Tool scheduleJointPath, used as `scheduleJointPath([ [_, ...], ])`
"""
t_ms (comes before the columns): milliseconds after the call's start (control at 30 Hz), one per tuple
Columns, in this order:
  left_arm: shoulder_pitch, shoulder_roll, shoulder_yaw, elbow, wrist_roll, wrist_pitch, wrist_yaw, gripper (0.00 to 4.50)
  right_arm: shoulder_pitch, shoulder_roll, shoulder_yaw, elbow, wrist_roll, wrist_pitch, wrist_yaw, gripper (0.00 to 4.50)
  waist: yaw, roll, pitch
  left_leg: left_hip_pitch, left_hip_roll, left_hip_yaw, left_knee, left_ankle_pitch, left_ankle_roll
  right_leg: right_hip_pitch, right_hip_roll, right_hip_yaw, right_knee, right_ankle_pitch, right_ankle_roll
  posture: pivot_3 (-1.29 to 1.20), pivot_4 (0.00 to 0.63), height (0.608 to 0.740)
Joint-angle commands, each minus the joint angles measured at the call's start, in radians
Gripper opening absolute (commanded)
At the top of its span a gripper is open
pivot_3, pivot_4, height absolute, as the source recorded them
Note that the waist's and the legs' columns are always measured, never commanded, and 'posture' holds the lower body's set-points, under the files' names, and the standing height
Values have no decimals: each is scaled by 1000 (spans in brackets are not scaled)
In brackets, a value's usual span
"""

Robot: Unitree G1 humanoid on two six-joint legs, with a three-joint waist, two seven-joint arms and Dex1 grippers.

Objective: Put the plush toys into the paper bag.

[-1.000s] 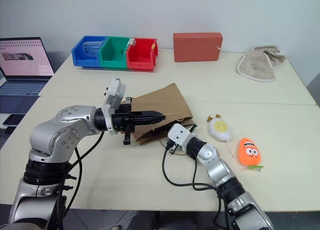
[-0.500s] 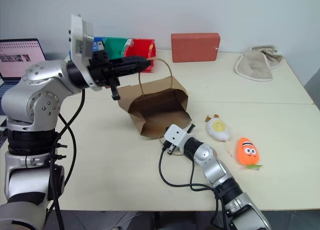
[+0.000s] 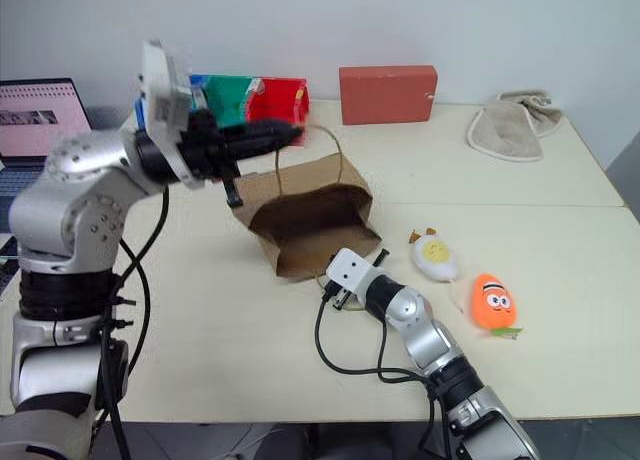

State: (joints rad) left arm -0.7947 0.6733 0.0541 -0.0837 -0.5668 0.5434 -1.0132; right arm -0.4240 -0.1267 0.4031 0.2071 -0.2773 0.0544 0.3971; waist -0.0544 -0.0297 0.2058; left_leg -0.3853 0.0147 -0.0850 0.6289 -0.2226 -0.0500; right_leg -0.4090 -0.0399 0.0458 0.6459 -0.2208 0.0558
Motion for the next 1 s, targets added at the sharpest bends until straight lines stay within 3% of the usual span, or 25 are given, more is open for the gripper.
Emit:
scheduleJointPath([
  [33, 8, 3, 9, -81, -32, 15, -9, 0, 18, -11, -6, -55, 26, -7, 34, 6, 0, 0, 0, 0, 0, 0, 0, 0, 0, 0, 0, 0, 0, 0, 0, 0, 150, 740],
  [267, 37, 4, 0, -101, -43, 29, -33, 0, 52, -71, -58, -311, 133, 42, 143, 6, -1, 0, 0, -1, 0, 0, 0, 0, 0, -1, 0, 0, 0, 0, 0, 0, 150, 740],
  [400, 40, -8, -2, -107, -51, 35, -36, 0, 86, -182, -136, -534, 257, 155, 265, 6, 3, 0, 0, -1, 0, 0, 0, 0, 0, -1, 0, 0, 0, 0, 0, 0, 150, 740],
  [533, 43, -12, -8, -114, -52, 36, -39, 0, 99, -275, -231, -640, 323, 237, 293, 932, 8, 0, 0, -2, 0, 0, 1, 0, 0, -1, 0, 0, -1, 0, 1, 0, 150, 740],
  [633, 46, -18, -5, -119, -62, 40, -39, 0, 141, -456, -337, -648, 268, 193, 329, 2078, 13, 1, 0, -2, 0, 0, 1, 0, 0, -1, 0, 0, -1, 0, 0, 0, 150, 740],
  [733, 50, -20, -5, -122, -64, 38, -42, 0, 218, -645, -350, -586, 179, 140, 373, 3113, 21, 0, 0, -3, -1, 1, 1, 0, 0, -1, -1, 0, -2, -1, -1, 0, 150, 740],
  [800, 50, -20, -6, -121, -62, 35, -43, 0, 251, -695, -341, -563, 163, 109, 383, 3113, 22, 0, 0, -3, 0, 1, 1, 0, 0, -1, -1, 0, -2, -1, -1, 0, 150, 740],
  [1000, 53, -14, -6, -127, -66, 39, -53, 0, 266, -704, -291, -487, 76, 59, 348, 3113, 7, 0, 1, -3, 0, 2, 1, 0, 0, -2, -1, 1, -2, -1, -1, 0, 150, 740],
])
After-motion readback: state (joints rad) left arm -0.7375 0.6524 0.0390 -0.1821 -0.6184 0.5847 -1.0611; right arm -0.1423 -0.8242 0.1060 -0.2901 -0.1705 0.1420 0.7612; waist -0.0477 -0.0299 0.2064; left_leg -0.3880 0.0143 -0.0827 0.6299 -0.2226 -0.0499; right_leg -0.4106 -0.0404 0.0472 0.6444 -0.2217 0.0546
